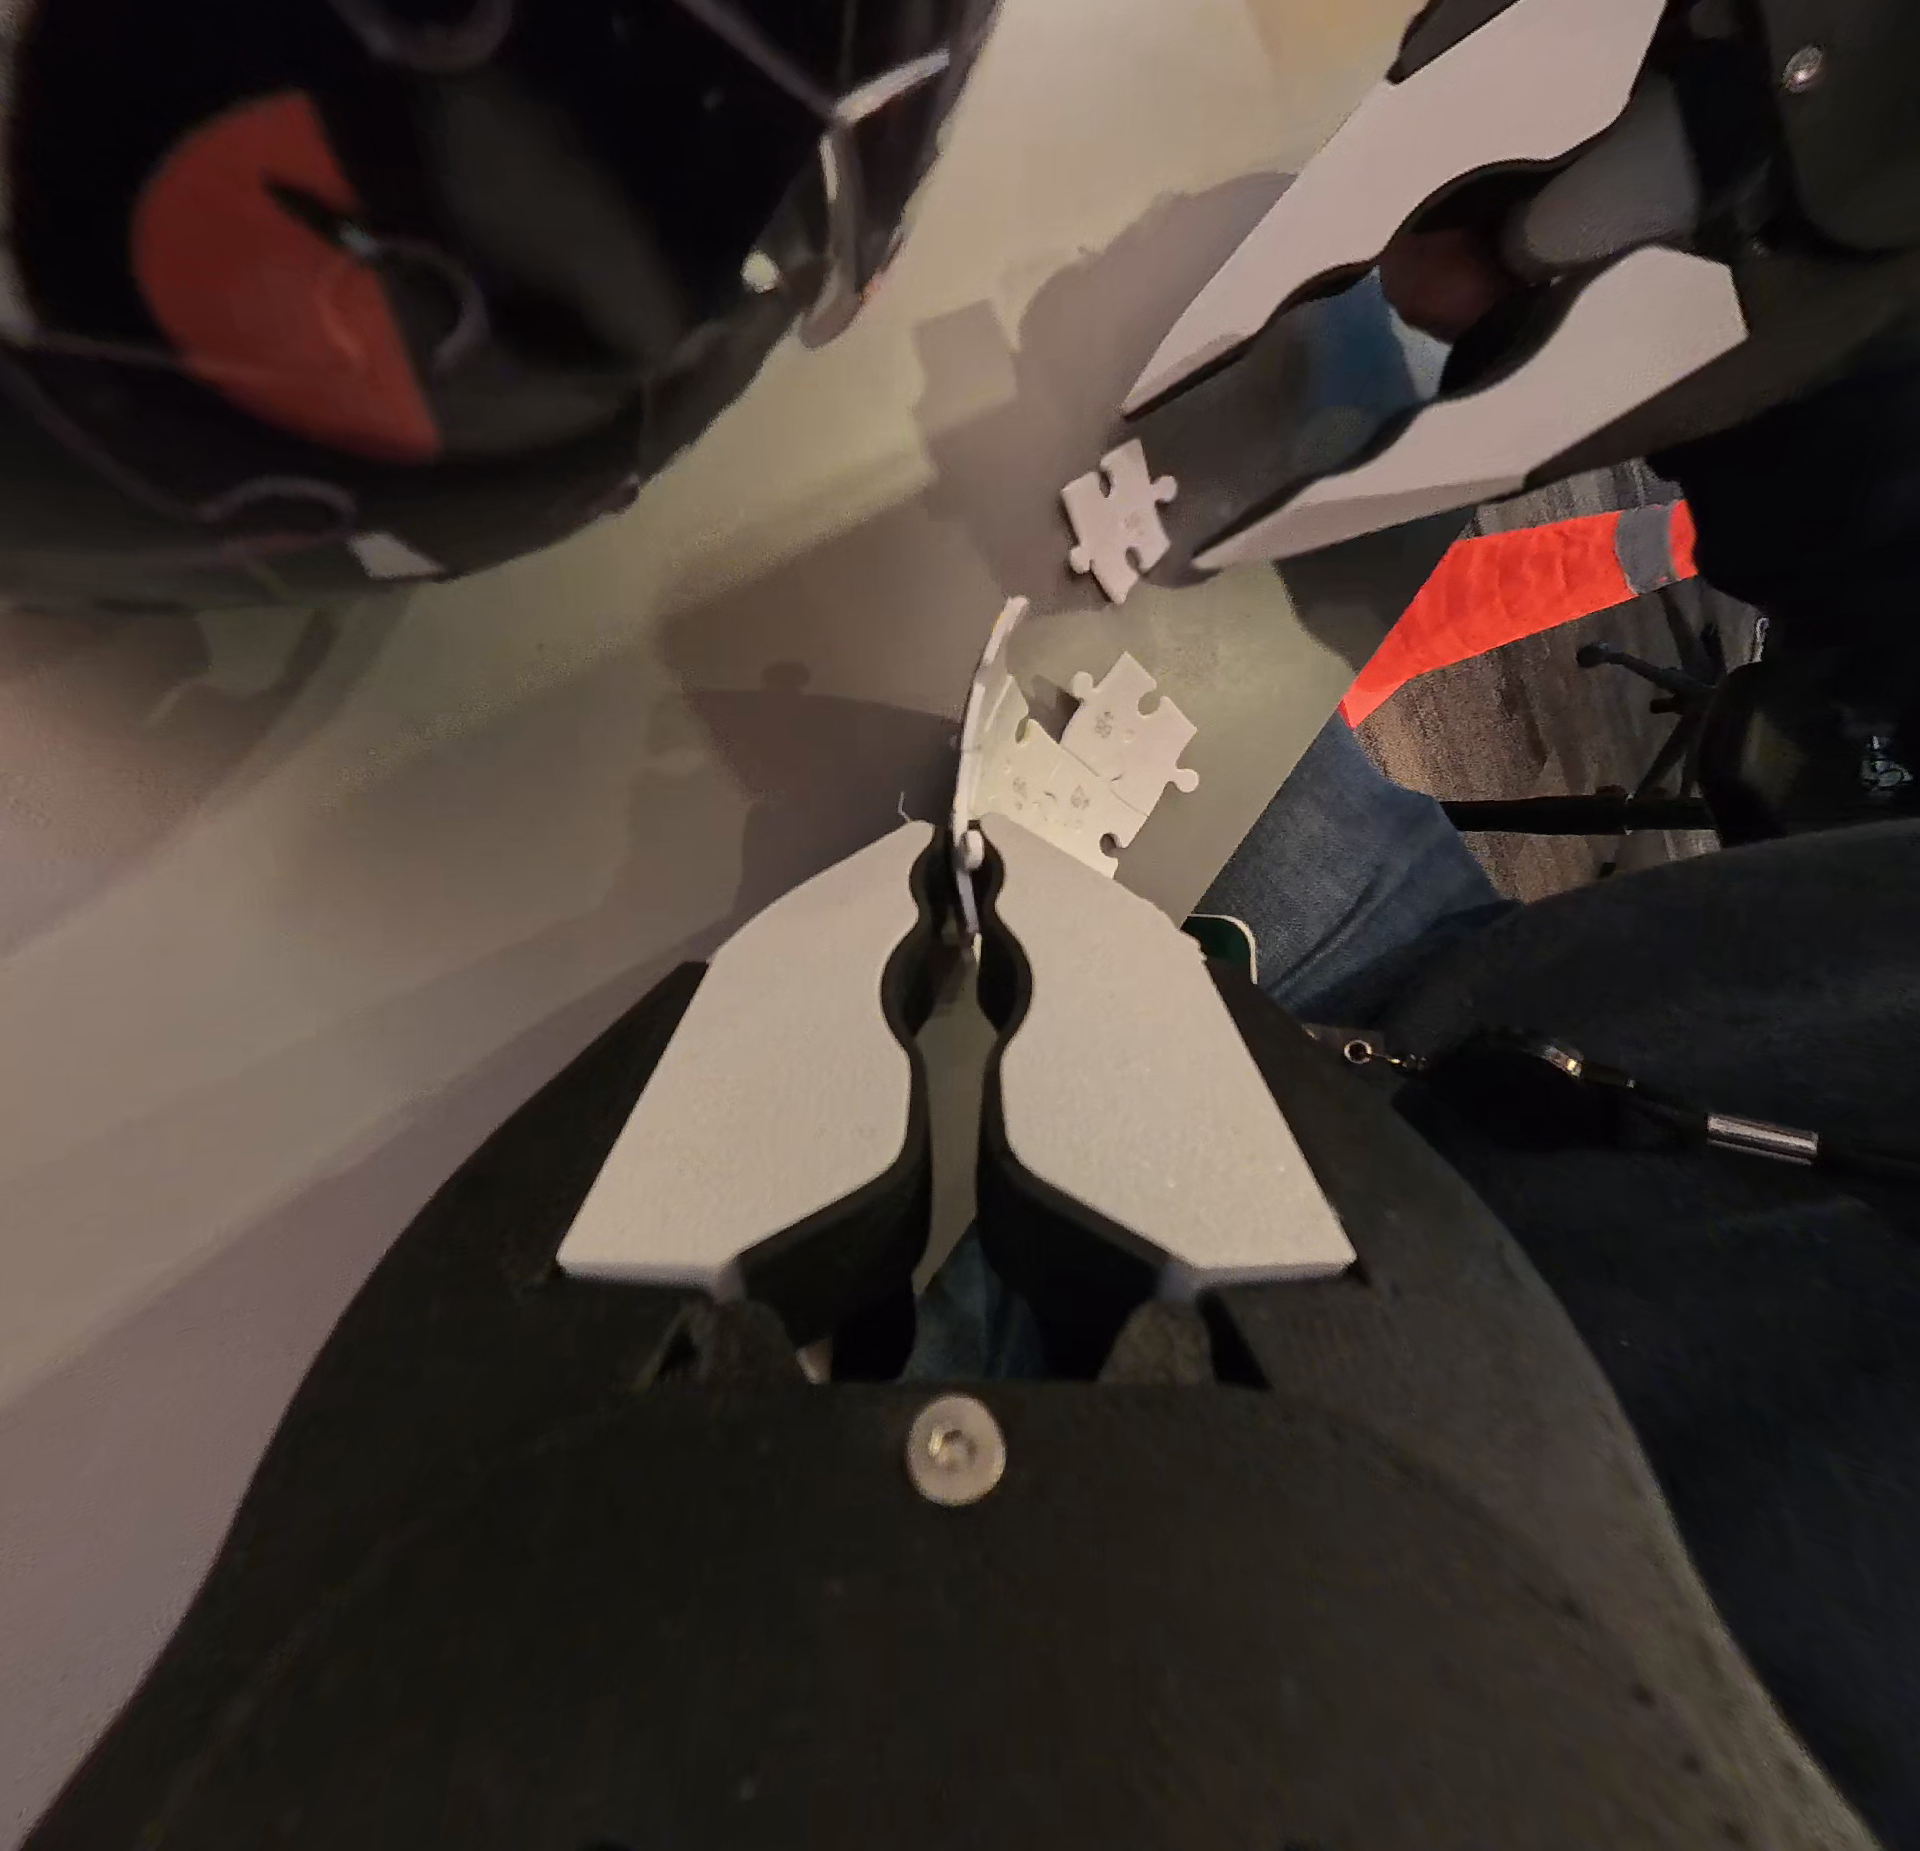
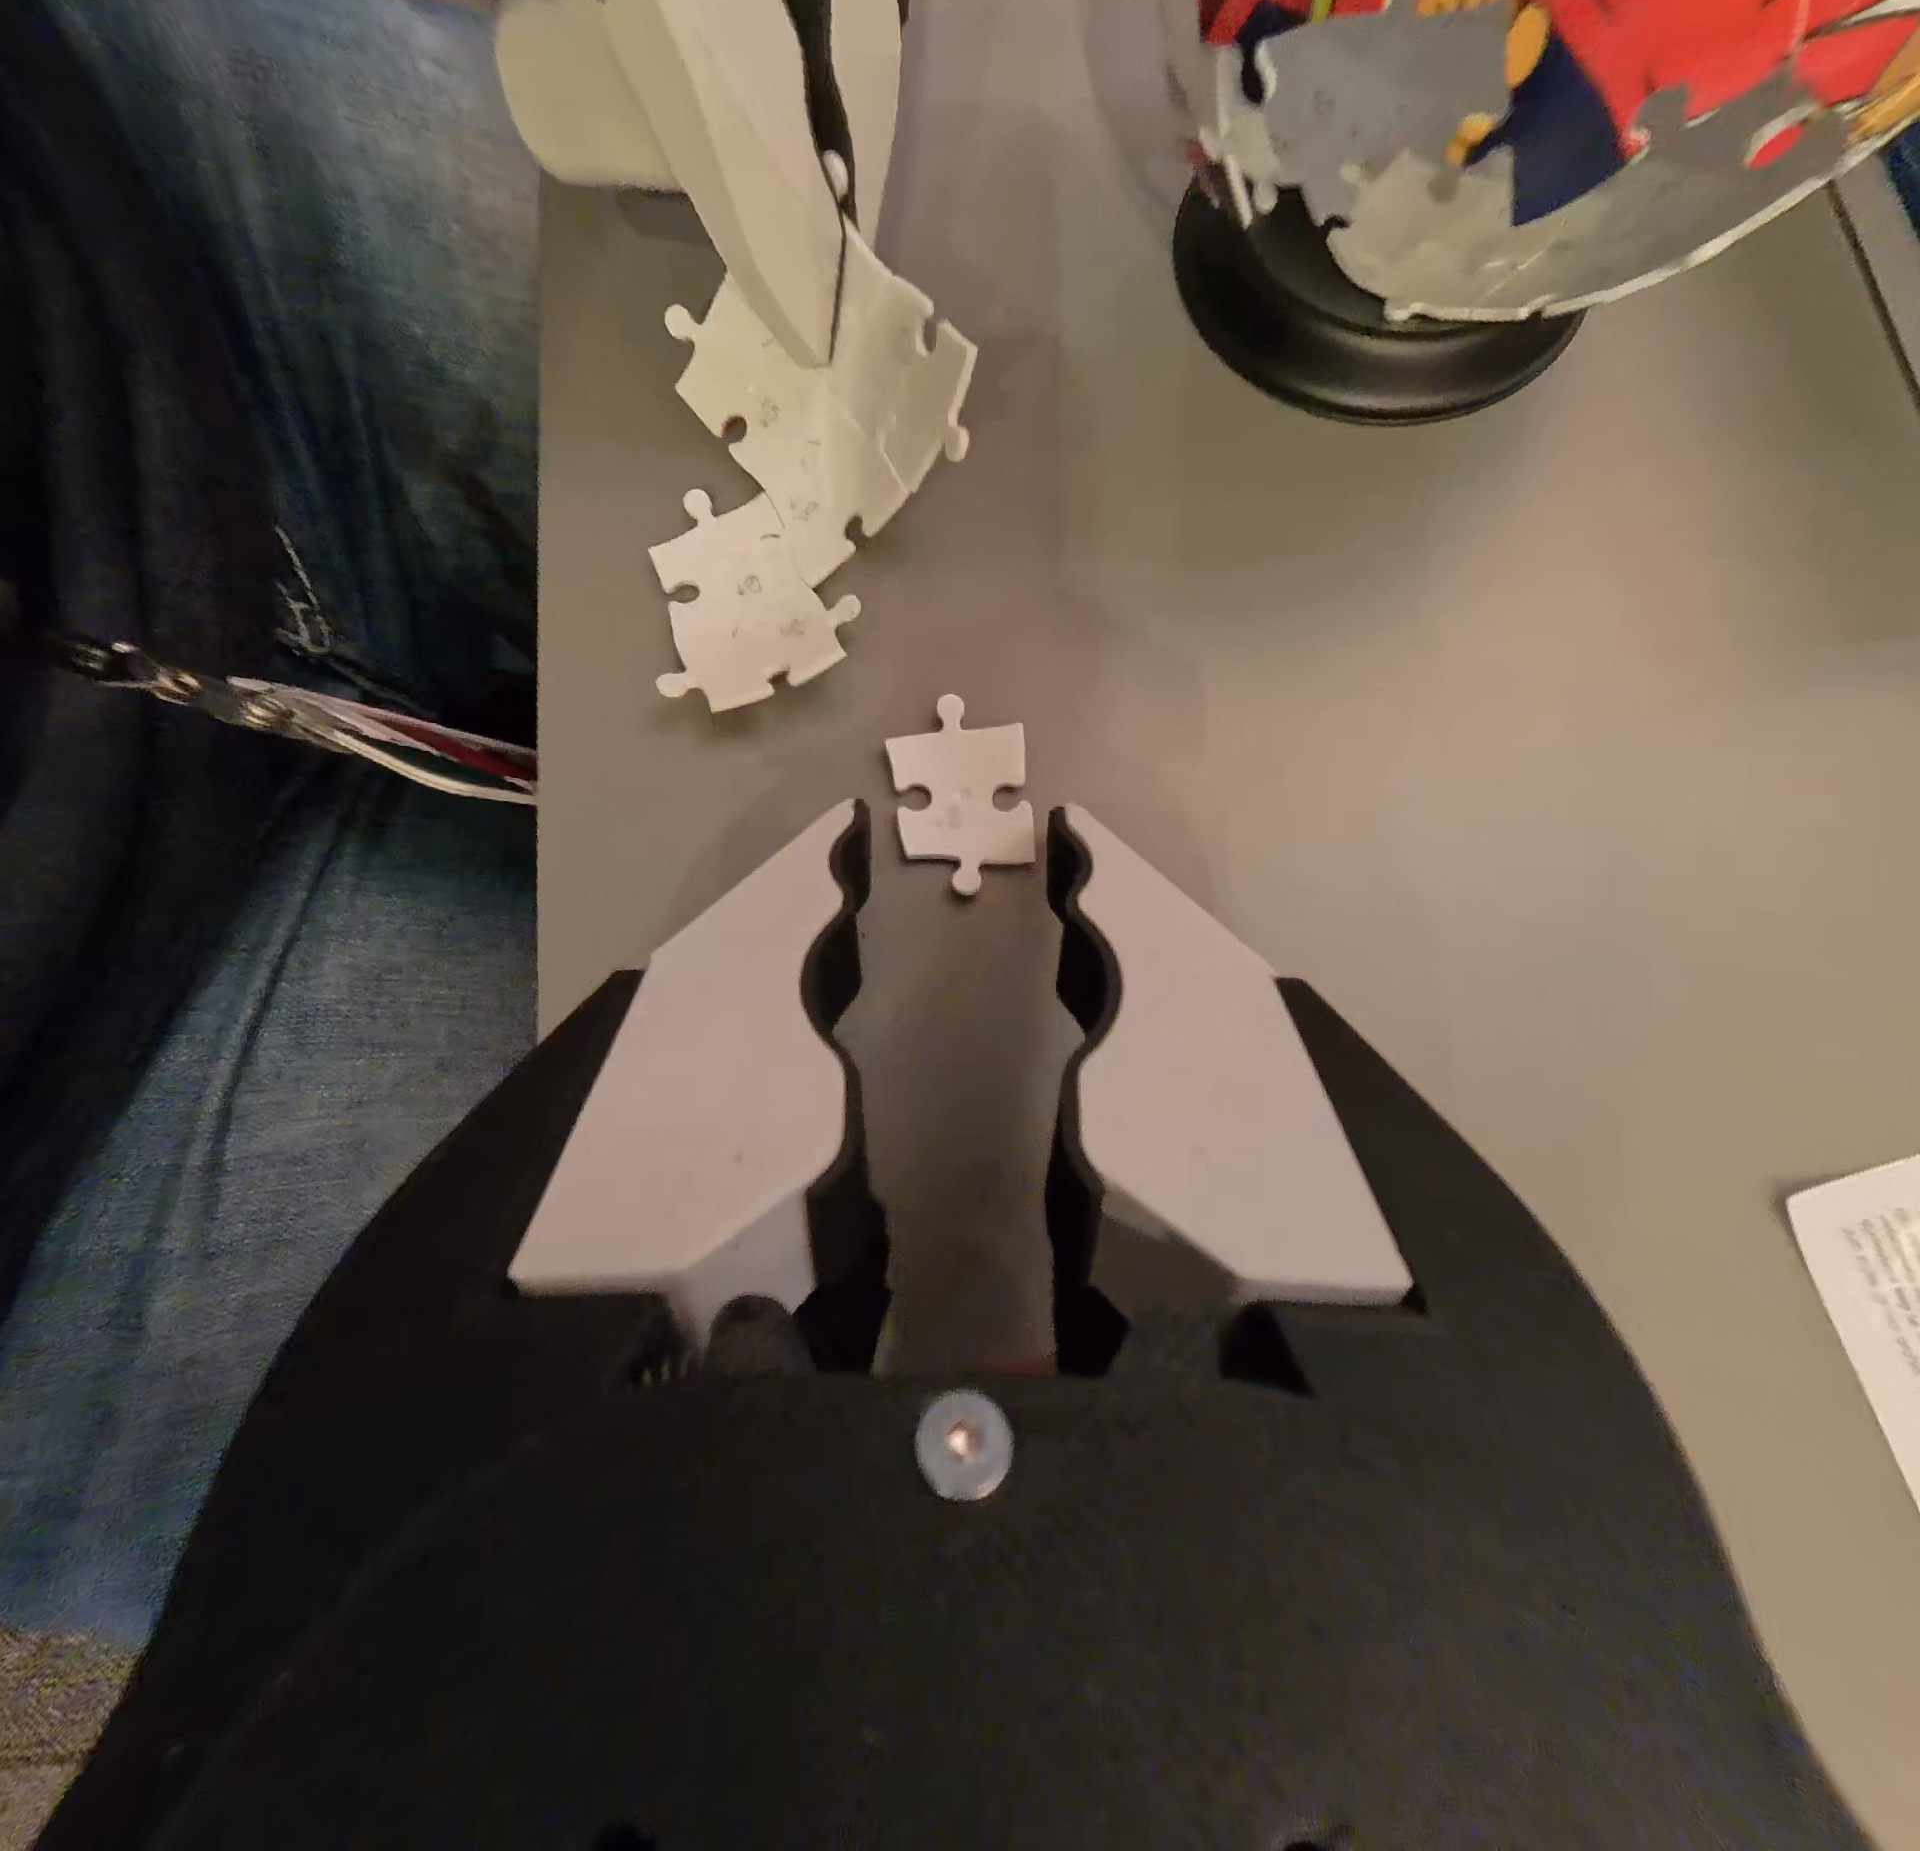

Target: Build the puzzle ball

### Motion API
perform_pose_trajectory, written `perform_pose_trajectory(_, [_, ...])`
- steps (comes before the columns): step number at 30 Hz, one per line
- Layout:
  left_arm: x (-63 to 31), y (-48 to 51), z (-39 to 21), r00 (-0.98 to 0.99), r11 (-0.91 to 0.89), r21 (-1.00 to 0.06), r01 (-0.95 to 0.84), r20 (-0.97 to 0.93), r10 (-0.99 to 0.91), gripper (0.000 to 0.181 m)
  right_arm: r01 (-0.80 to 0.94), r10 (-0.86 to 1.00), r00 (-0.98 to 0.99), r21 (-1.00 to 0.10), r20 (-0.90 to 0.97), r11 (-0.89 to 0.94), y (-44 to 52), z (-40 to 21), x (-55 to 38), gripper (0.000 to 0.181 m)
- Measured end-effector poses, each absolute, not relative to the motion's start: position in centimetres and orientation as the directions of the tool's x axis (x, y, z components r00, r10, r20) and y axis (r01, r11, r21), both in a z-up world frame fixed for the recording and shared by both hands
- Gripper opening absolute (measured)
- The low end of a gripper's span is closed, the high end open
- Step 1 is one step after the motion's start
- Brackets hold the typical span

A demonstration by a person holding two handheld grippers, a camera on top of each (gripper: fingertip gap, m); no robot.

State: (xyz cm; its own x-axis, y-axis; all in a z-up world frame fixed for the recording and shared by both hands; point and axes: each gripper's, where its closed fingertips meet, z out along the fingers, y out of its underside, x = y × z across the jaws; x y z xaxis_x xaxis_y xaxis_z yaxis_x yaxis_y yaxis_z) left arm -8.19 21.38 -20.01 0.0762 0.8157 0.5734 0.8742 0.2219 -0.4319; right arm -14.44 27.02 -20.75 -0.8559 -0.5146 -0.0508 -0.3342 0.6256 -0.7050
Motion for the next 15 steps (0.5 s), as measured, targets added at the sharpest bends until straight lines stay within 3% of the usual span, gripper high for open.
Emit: perform_pose_trajectory(15, [-8.22, 21.62, -20.09, 0.078, 0.214, -0.426, 0.879, 0.572, 0.817, 0.002, -0.332, -0.531, -0.846, -0.731, -0.048, 0.596, 26.76, -20.36, -14.33, 0.024])
